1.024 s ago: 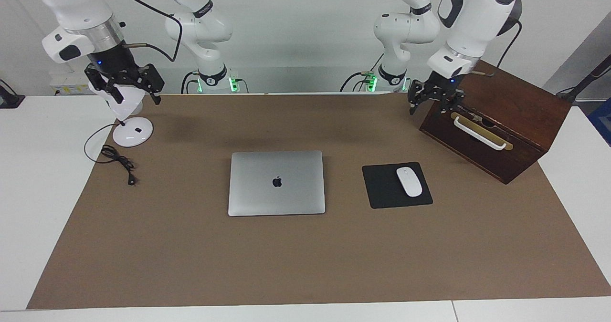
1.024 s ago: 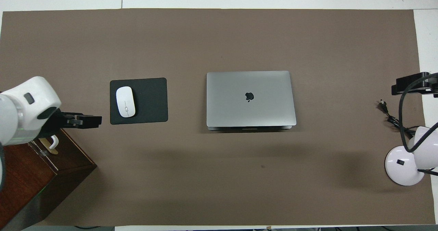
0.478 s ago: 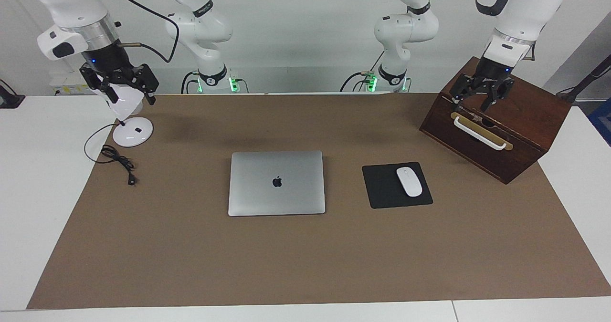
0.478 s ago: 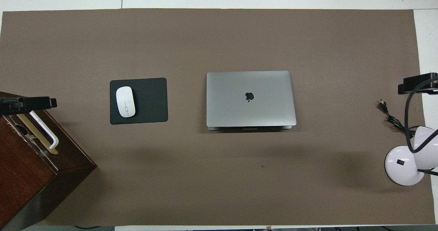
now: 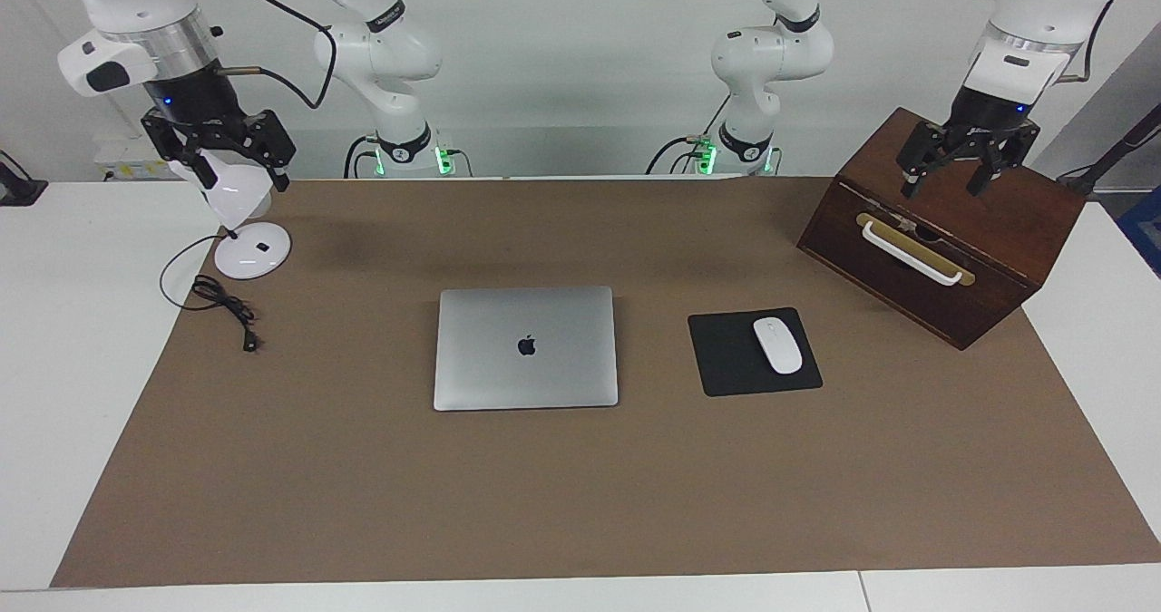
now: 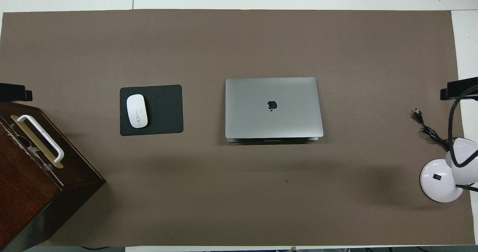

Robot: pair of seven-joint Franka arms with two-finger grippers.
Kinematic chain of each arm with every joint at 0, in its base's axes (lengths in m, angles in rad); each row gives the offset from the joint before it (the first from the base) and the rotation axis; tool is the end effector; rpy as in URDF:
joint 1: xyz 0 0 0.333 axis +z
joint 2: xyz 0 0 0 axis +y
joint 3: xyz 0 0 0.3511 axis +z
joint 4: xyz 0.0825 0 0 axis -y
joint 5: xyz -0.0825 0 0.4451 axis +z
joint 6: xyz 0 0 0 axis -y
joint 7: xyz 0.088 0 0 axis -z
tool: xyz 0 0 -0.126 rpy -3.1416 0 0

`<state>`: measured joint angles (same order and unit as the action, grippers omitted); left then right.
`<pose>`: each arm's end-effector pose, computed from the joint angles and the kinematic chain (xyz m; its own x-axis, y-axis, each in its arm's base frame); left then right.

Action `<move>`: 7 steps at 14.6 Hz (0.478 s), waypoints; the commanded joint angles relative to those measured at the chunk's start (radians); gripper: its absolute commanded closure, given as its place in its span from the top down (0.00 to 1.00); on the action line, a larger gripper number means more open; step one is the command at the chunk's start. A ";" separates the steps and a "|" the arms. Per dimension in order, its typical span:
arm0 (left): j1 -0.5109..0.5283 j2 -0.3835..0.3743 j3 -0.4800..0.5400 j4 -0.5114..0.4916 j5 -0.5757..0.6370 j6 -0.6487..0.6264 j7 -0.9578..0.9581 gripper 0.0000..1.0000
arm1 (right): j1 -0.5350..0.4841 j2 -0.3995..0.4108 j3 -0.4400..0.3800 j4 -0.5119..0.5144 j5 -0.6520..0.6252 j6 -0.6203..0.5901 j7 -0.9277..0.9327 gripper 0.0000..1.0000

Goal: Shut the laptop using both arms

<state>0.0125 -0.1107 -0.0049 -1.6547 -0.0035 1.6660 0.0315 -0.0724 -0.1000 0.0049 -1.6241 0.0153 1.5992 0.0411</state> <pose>0.5886 0.0039 0.6711 0.9923 -0.0237 0.1217 -0.0237 -0.9997 -0.0009 0.5838 -0.0374 0.6747 0.9913 -0.1086 0.0744 -0.1076 -0.9940 -0.0179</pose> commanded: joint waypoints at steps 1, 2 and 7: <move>-0.066 0.052 0.031 0.076 0.037 -0.104 -0.066 1.00 | -0.021 -0.006 0.014 0.006 -0.017 -0.034 -0.030 1.00; -0.097 0.046 0.058 0.070 0.036 -0.104 -0.099 1.00 | -0.021 -0.006 0.014 0.007 -0.015 -0.035 -0.029 1.00; -0.108 0.032 0.083 0.044 0.027 -0.150 -0.082 1.00 | -0.020 -0.006 0.017 0.006 -0.017 -0.048 -0.026 1.00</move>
<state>-0.0740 -0.0774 0.0653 -1.6156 0.0086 1.5512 -0.0447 -0.0724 -0.1000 0.0051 -1.6226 0.0153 1.5709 0.0411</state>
